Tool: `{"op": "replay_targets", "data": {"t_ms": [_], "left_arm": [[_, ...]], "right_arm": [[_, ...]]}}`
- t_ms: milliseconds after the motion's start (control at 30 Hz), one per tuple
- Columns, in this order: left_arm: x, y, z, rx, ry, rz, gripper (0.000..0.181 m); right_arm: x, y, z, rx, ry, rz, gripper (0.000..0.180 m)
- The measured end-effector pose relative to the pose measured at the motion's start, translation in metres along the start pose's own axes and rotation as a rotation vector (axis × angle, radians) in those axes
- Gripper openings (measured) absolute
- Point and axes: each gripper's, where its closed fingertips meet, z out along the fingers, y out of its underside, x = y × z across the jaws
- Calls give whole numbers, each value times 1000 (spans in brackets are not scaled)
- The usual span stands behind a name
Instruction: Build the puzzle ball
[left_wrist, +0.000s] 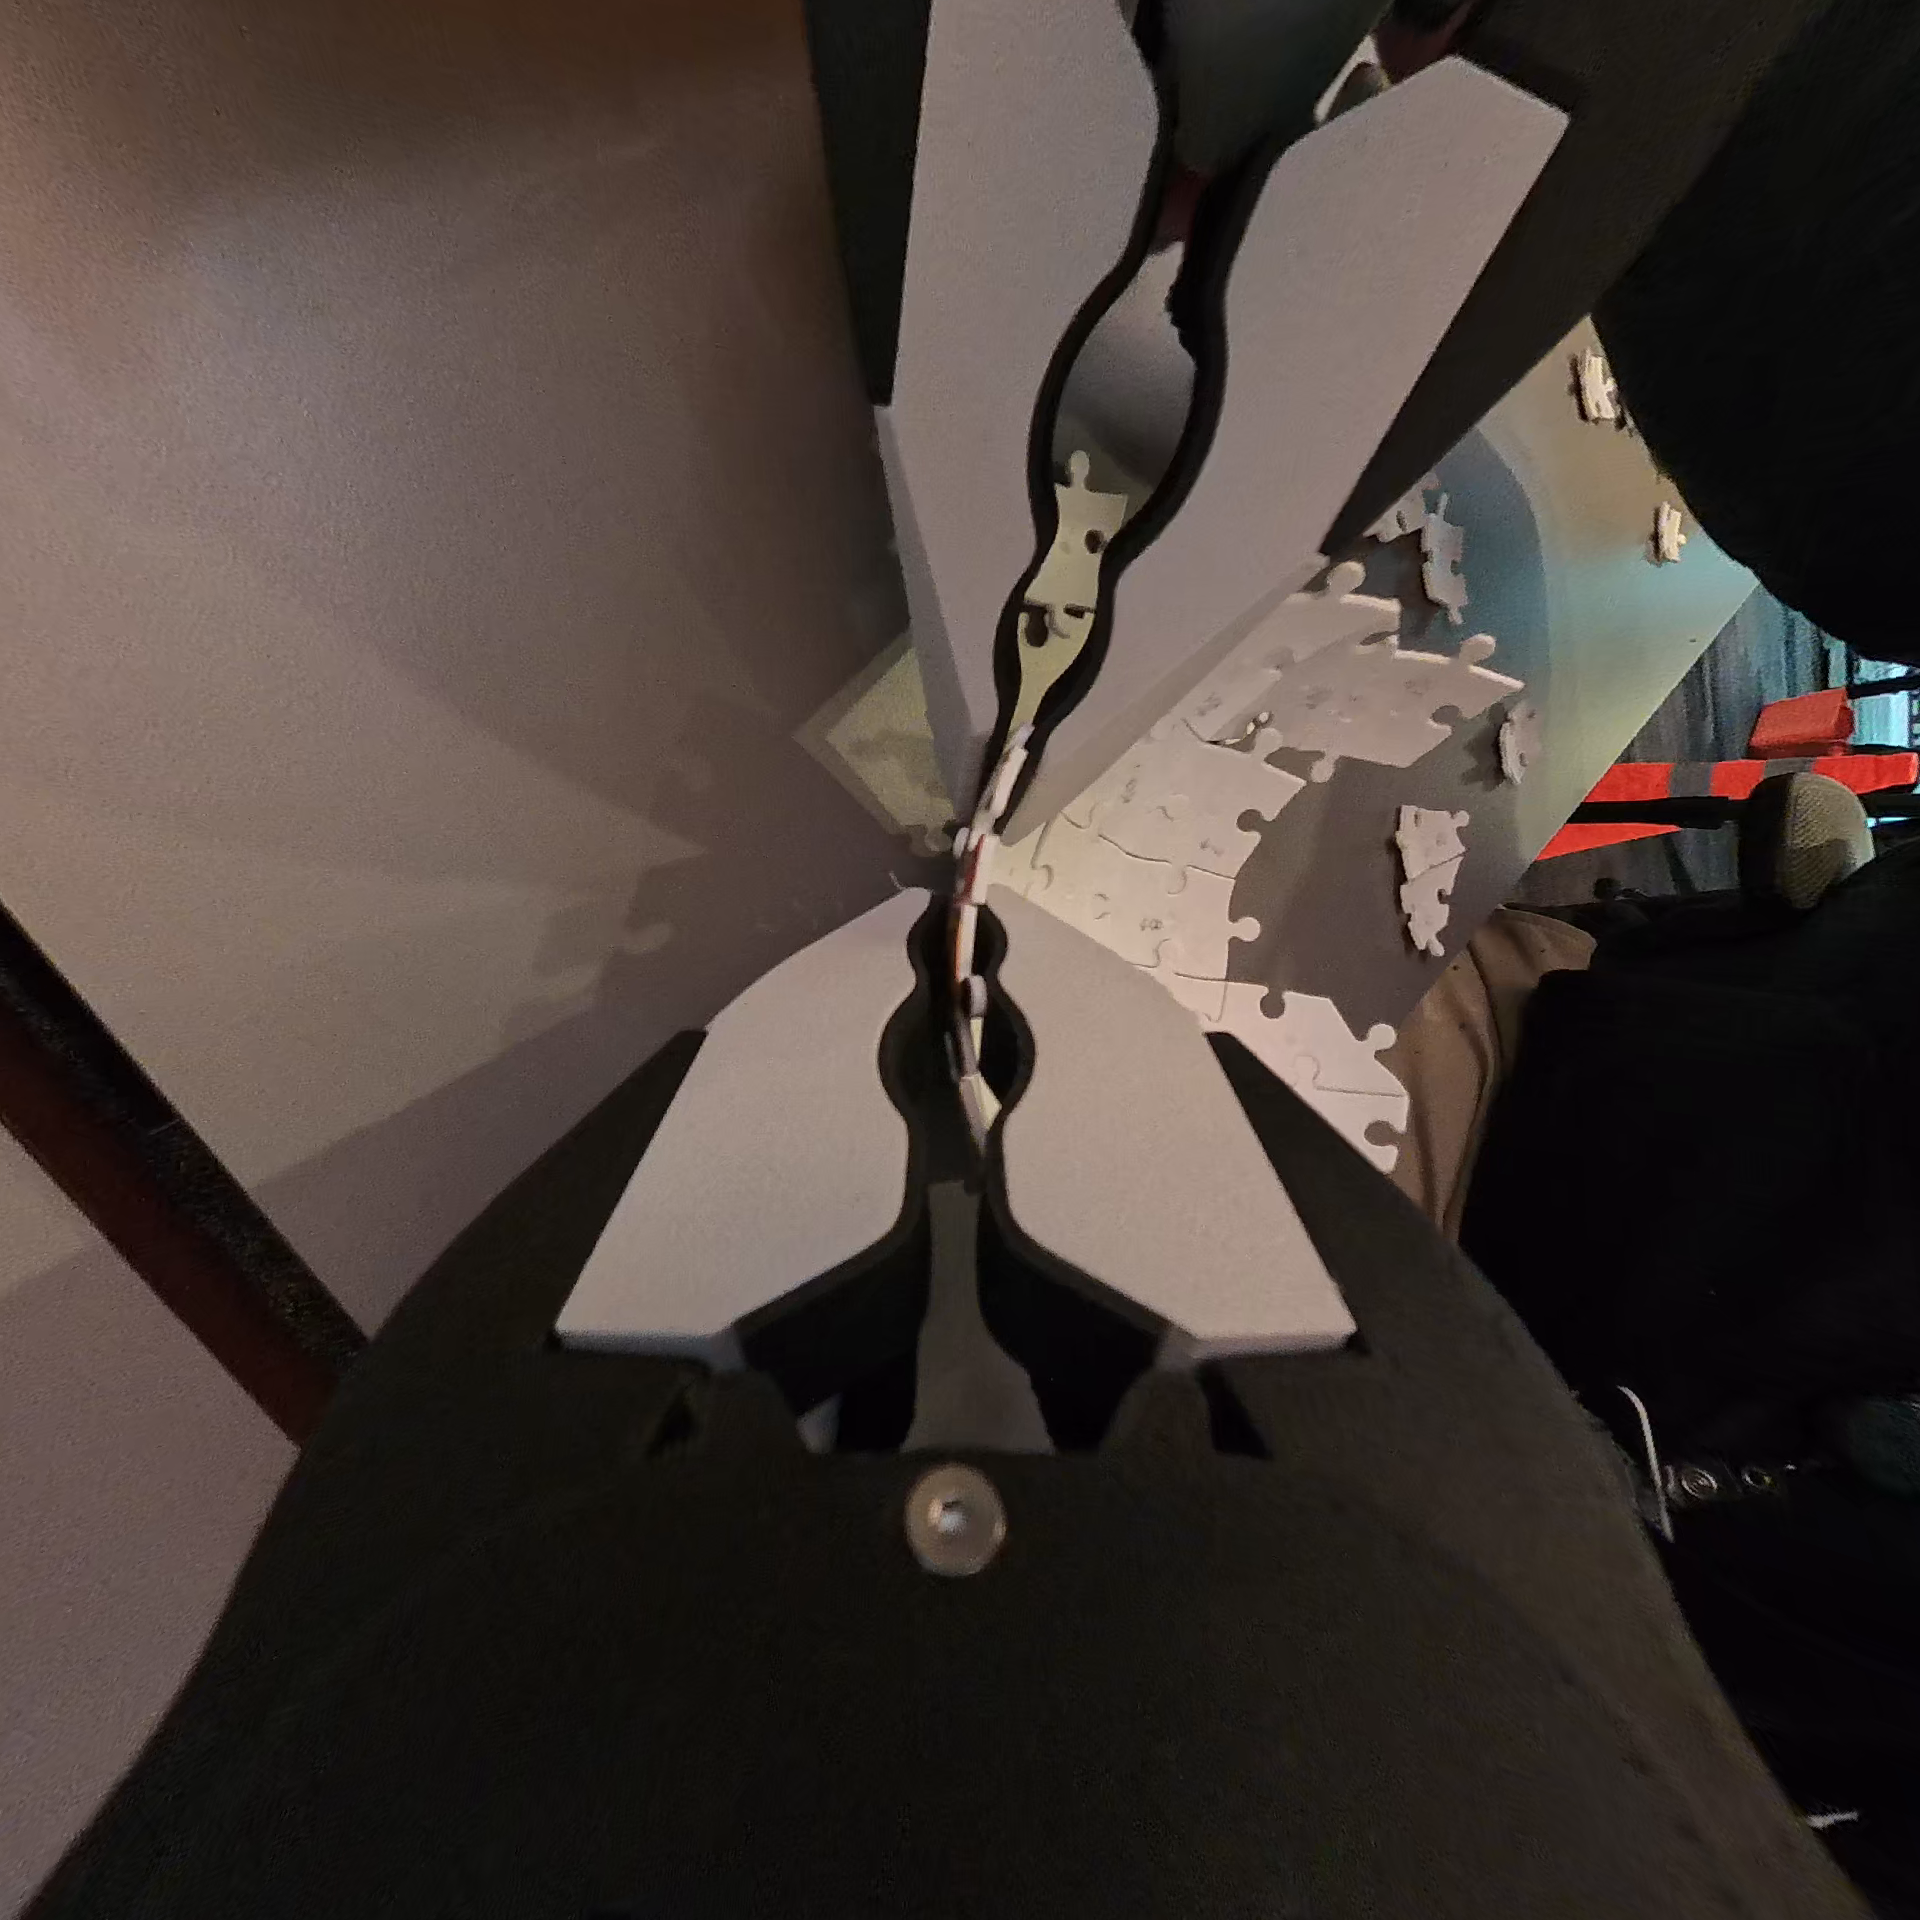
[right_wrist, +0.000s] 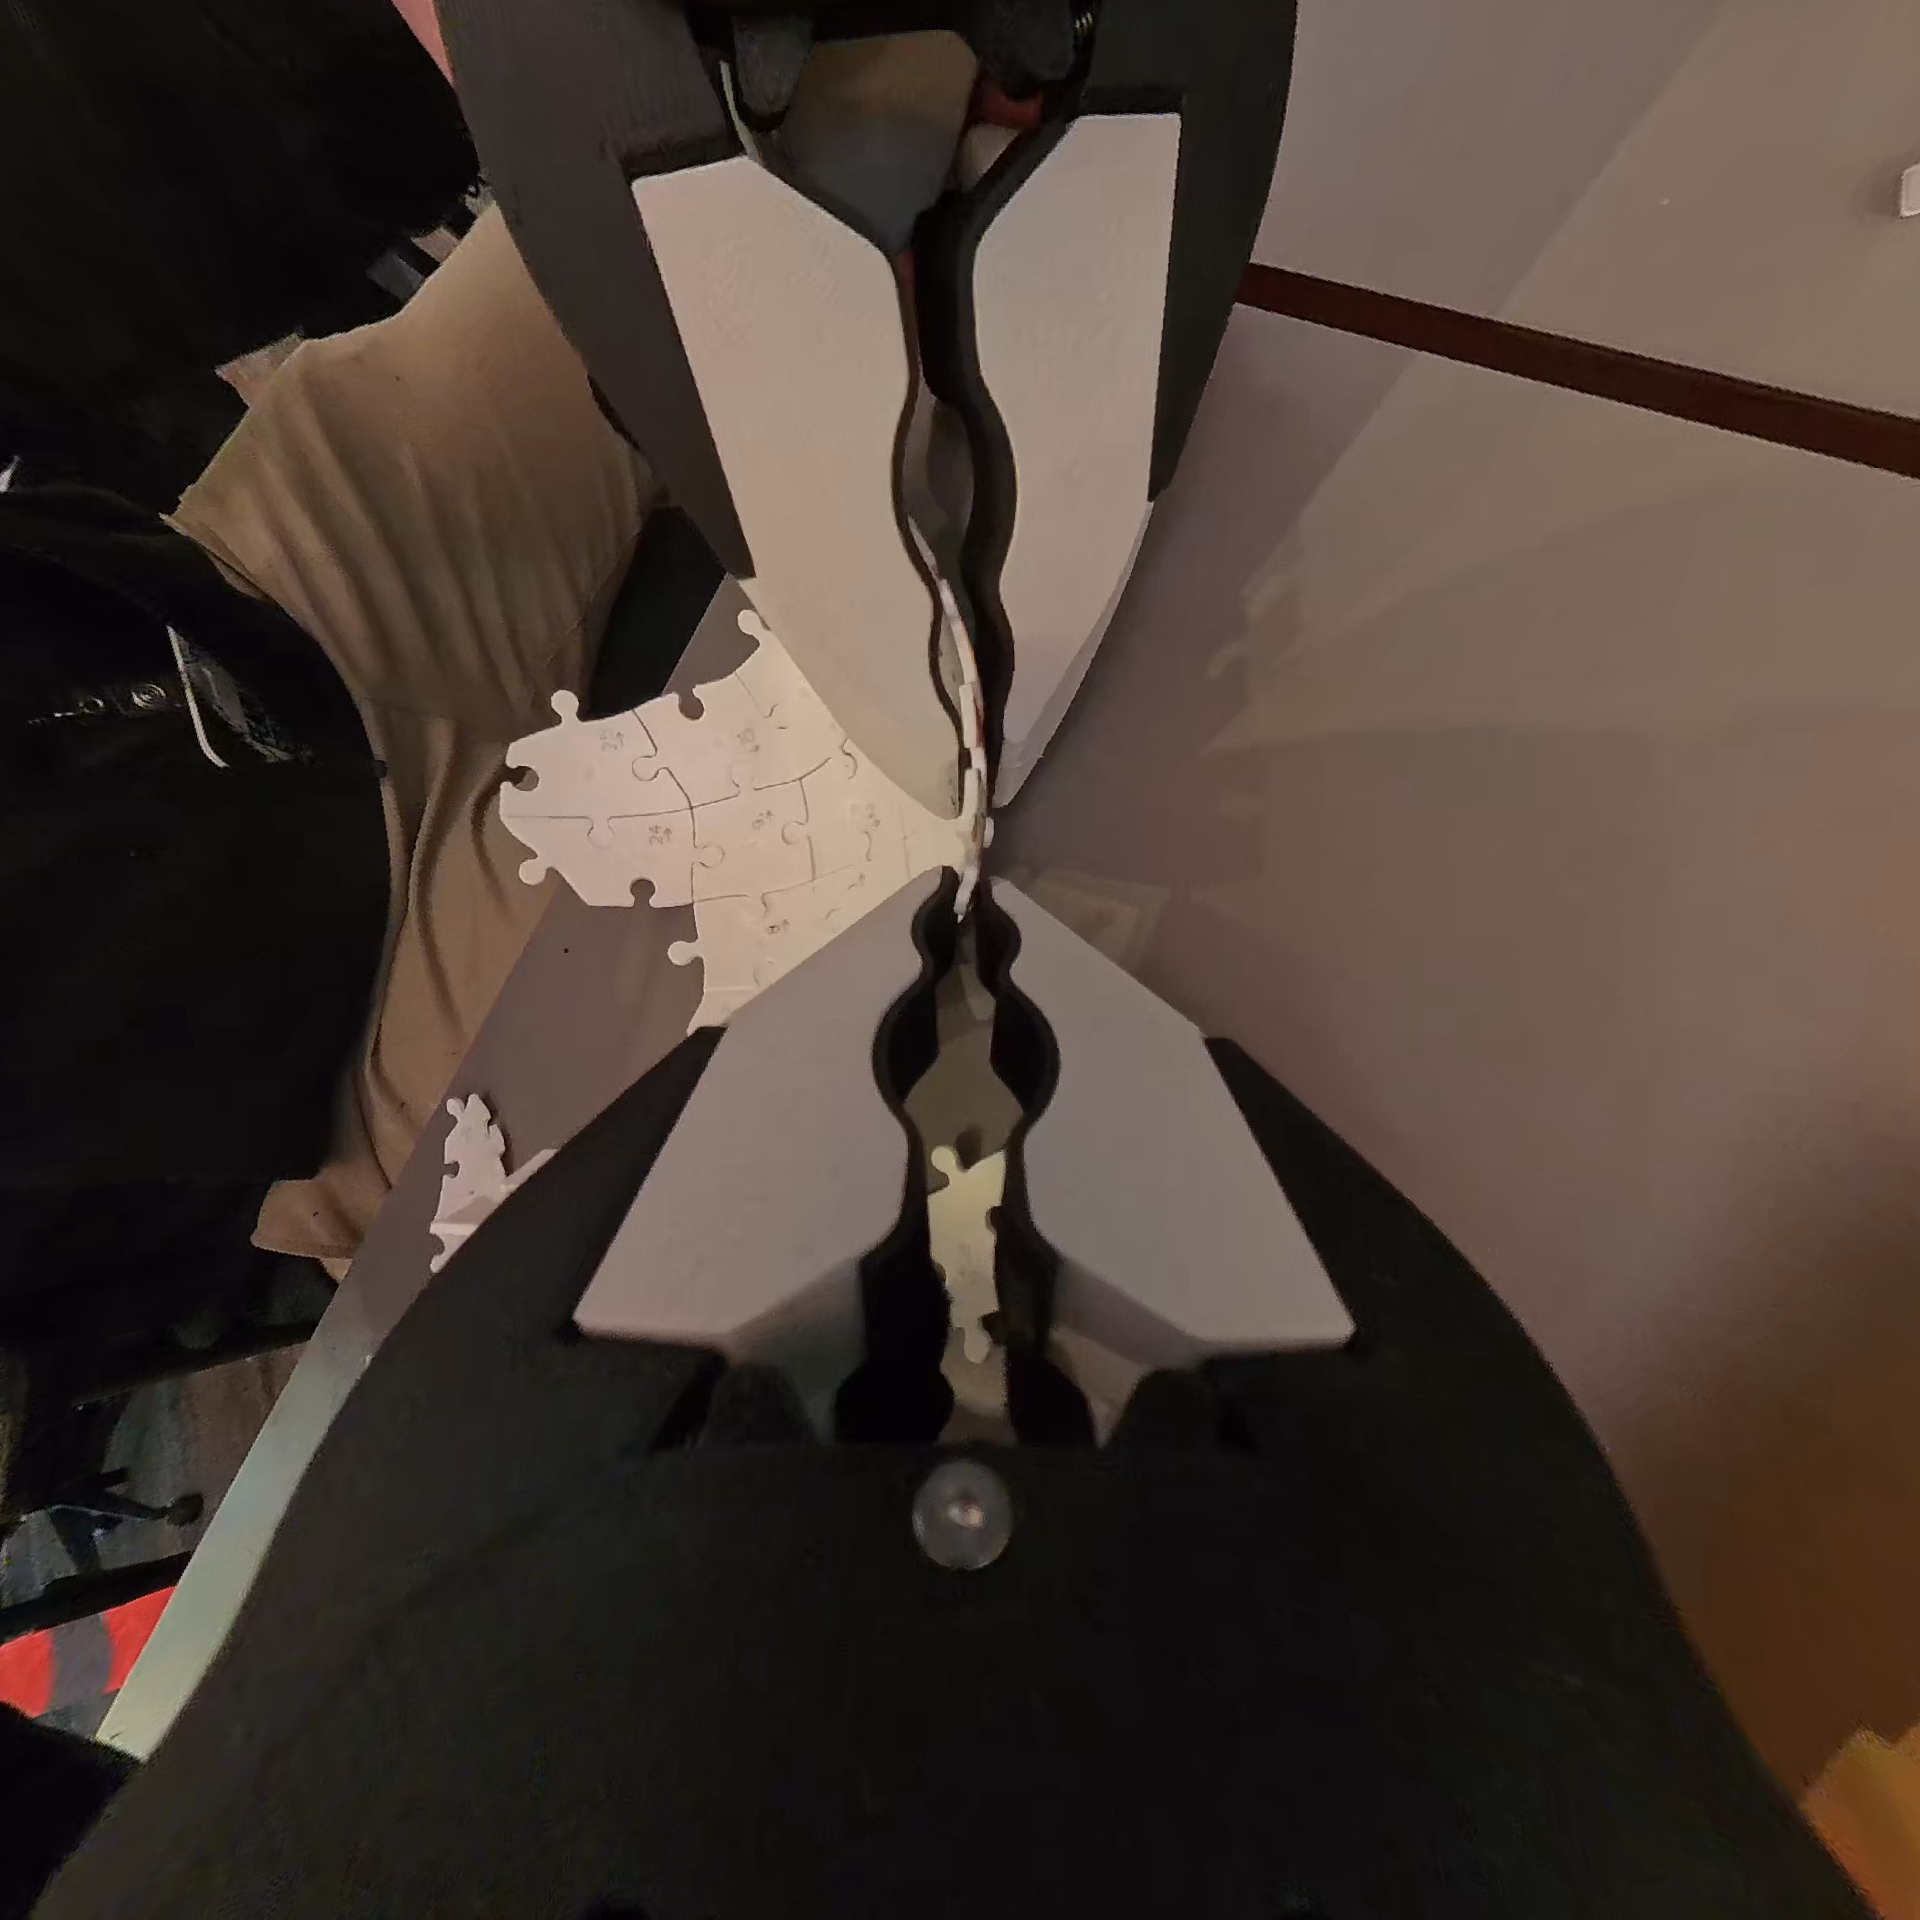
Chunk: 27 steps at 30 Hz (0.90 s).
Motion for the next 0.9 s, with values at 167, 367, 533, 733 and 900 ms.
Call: {"op": "replay_targets", "data": {"t_ms": [167, 367, 533, 733, 900], "left_arm": [[0, 1, 1, -22, 1, -7, 3], [0, 1, 1, -61, -12, 0, 3], [-3, 3, 0, -73, -37, 1, 3], [-1, 5, 2, -98, -35, 7, 3], [-1, 6, 3, -98, -26, 8, 3]], "right_arm": [[0, 1, 1, -5, 9, -6, 1], [0, 0, 1, 7, 10, -9, 1], [4, -5, 0, 56, 2, 29, 1], [3, -4, 4, 46, -6, 38, 0], [2, -4, 5, 51, -22, 58, 0]]}}
